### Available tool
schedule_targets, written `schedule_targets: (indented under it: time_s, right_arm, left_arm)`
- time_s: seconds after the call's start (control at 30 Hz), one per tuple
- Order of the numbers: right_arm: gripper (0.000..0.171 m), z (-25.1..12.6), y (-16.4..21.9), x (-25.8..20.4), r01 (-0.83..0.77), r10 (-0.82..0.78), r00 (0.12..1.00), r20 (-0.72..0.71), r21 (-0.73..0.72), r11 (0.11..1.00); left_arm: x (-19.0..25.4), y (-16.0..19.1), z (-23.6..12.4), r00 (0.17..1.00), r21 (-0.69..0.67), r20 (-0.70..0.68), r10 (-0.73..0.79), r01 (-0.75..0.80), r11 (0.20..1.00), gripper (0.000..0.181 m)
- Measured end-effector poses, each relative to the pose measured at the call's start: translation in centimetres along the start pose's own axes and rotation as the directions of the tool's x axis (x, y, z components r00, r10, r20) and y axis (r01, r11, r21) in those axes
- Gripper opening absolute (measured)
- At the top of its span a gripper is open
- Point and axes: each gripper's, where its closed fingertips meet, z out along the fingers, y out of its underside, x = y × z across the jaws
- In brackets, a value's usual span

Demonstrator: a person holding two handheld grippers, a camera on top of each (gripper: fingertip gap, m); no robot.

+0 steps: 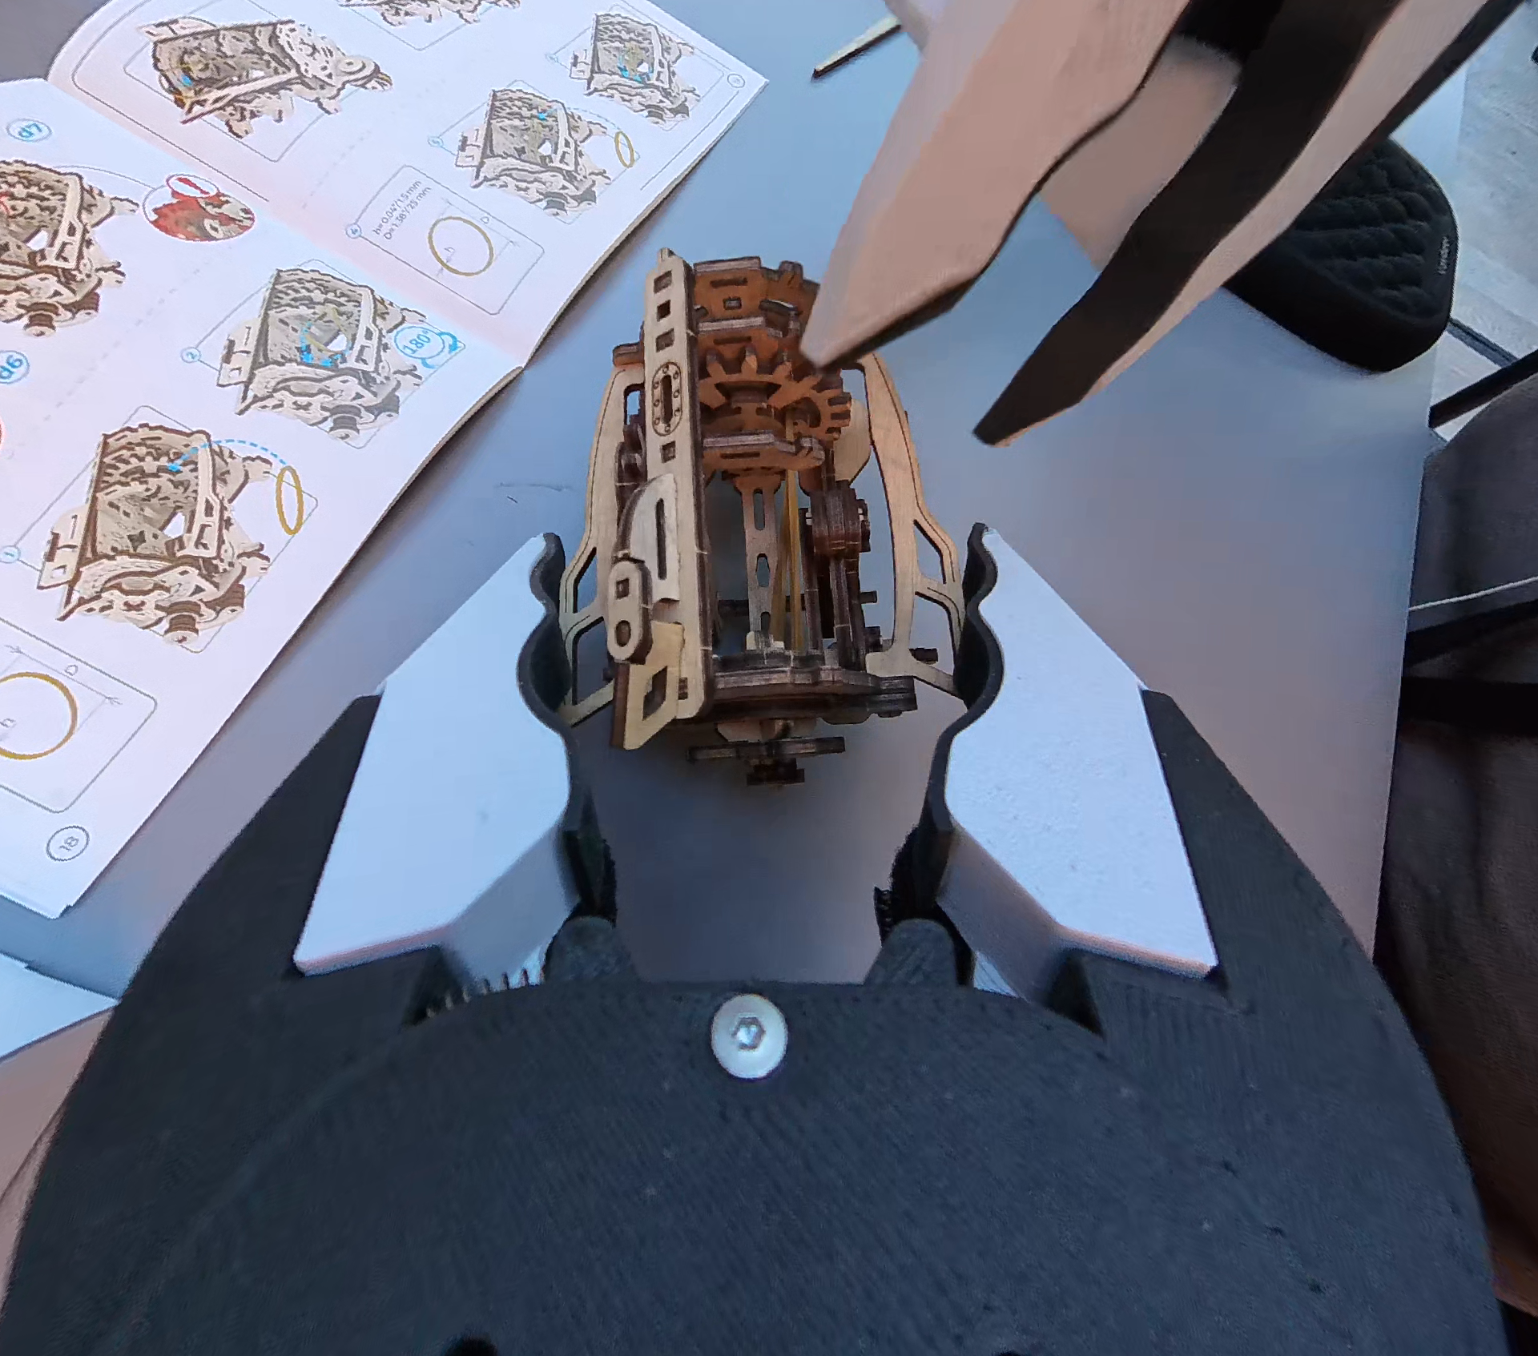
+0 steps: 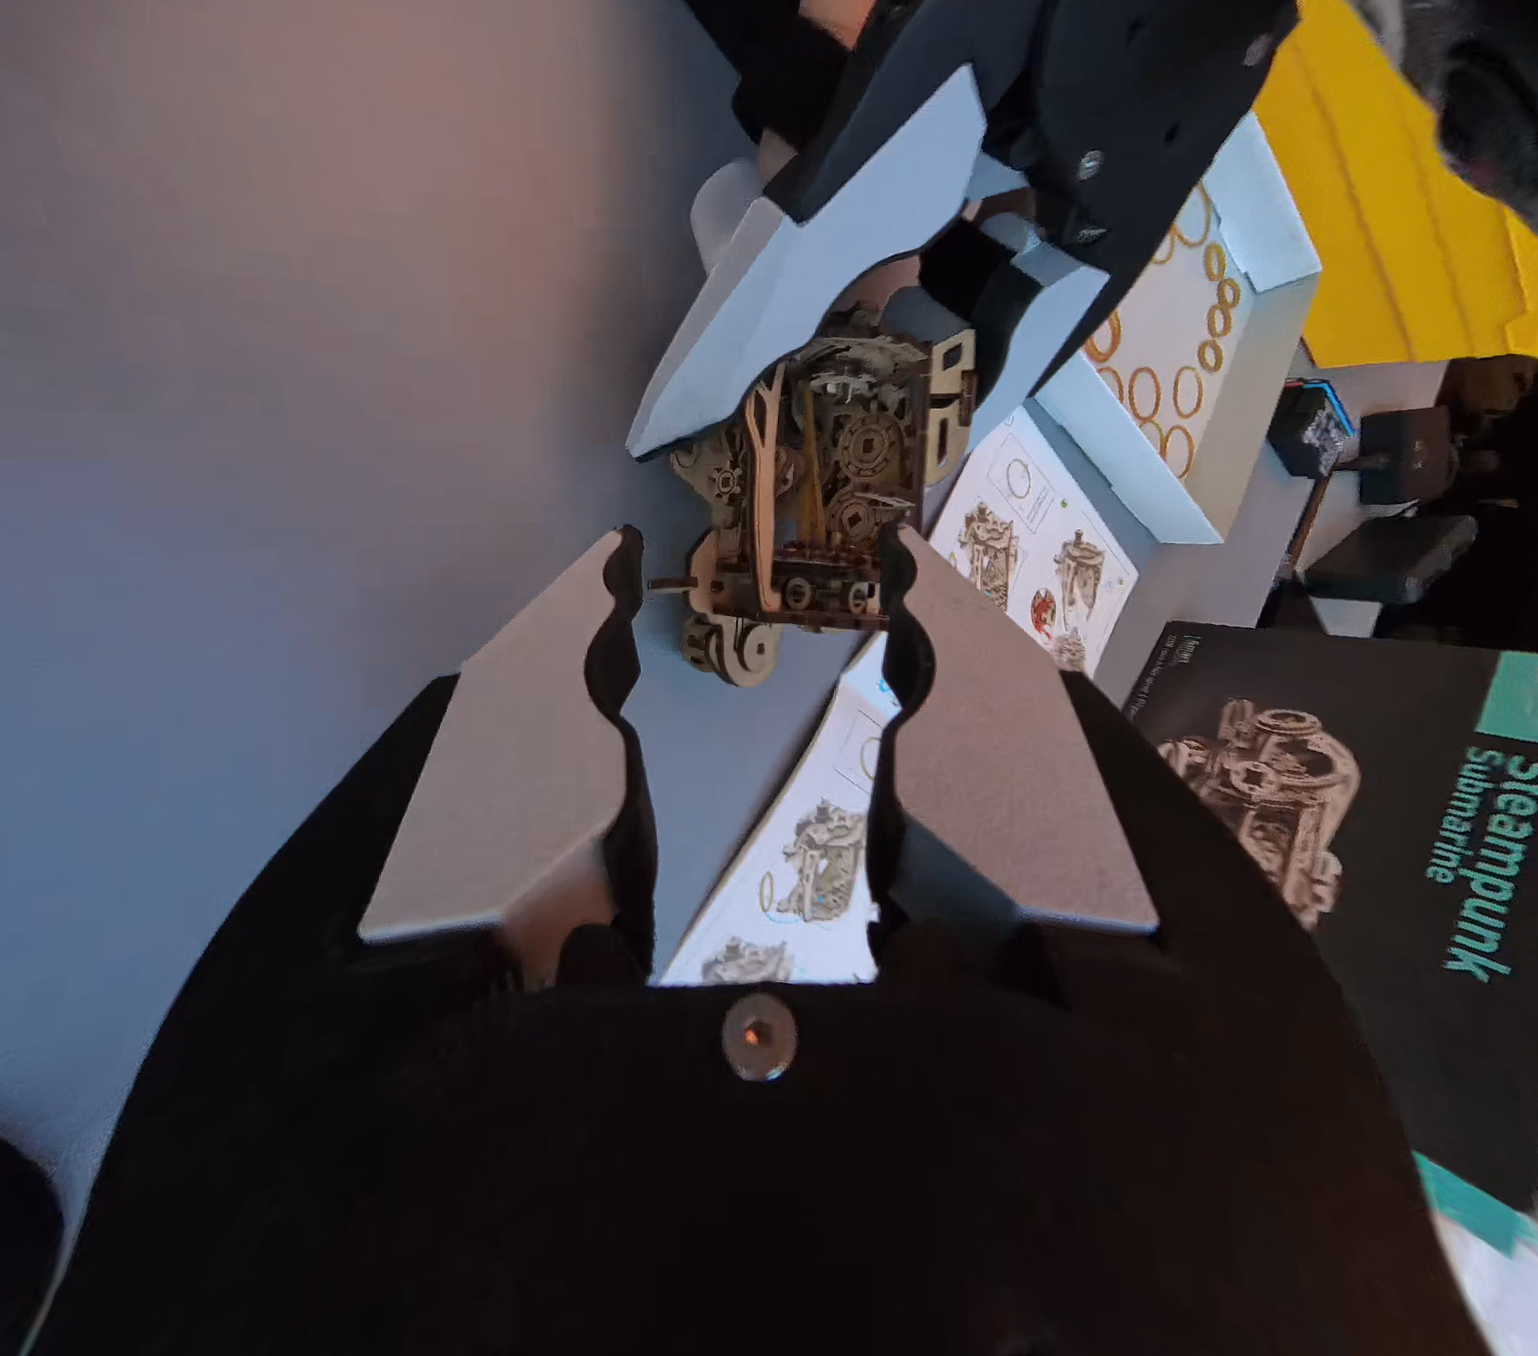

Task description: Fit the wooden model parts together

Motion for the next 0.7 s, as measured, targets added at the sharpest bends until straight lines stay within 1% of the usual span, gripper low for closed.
schedule_targets:
  time_s: [0.07, 0.13, 0.23, 0.3, 0.37, 0.4, 0.43, 0.53, 0.6, 0.7]
  right_arm:
    - [0.052, 0.6, 0.5, 0.0, 0.104, -0.109, 0.993, -0.037, -0.101, 0.989]
    - [0.051, 1.0, 1.2, -0.1, 0.173, -0.183, 0.982, -0.036, -0.200, 0.964]
    - [0.051, 1.2, 1.3, -0.2, 0.268, -0.283, 0.959, -0.012, -0.286, 0.920]
    - [0.051, 1.3, 1.4, -0.2, 0.291, -0.307, 0.952, 0.009, -0.340, 0.894]
    - [0.056, 1.3, 1.7, -0.3, 0.240, -0.250, 0.968, 0.026, -0.388, 0.890]
    - [0.058, 1.4, 2.1, -0.4, 0.176, -0.178, 0.983, 0.034, -0.422, 0.889]
    - [0.066, 1.4, 2.2, -0.4, 0.110, -0.111, 0.994, 0.022, -0.437, 0.893]
    - [0.069, 1.5, 1.9, -0.4, -0.024, 0.034, 0.999, 0.015, -0.428, 0.904]
    - [0.069, 1.5, 1.9, -0.3, -0.052, 0.064, 0.998, 0.015, -0.418, 0.907]
    - [0.063, 1.7, 2.3, 0.2, -0.021, 0.016, 1.000, -0.014, -0.422, 0.906]
  left_arm:
    - [0.0, 0.0, 0.0, 1.000, -0.002, 0.007, 0.004, -0.004, 1.000, 0.094]
    - [0.0, 0.0, 0.0, 1.000, -0.007, 0.014, 0.009, -0.008, 1.000, 0.094]
    - [-0.1, 0.0, 0.1, 0.999, -0.011, 0.034, 0.016, -0.016, 1.000, 0.094]
    - [-0.1, 0.0, 0.1, 0.999, -0.018, 0.049, 0.019, -0.018, 1.000, 0.094]
    - [-0.1, 0.0, 0.2, 0.998, -0.021, 0.063, 0.013, -0.012, 1.000, 0.094]
    - [-0.1, 0.0, 0.3, 0.997, -0.022, 0.074, 0.009, -0.008, 1.000, 0.094]
    - [-0.1, -0.1, 0.3, 0.996, -0.023, 0.084, 0.003, -0.001, 1.000, 0.094]
    - [0.0, -0.1, 0.5, 0.995, -0.028, 0.102, -0.001, 0.004, 1.000, 0.094]
    - [0.0, -0.1, 0.5, 0.995, -0.024, 0.103, -0.008, 0.011, 1.000, 0.094]
    - [0.0, -0.2, 0.5, 0.995, -0.013, 0.094, -0.028, 0.030, 0.999, 0.094]
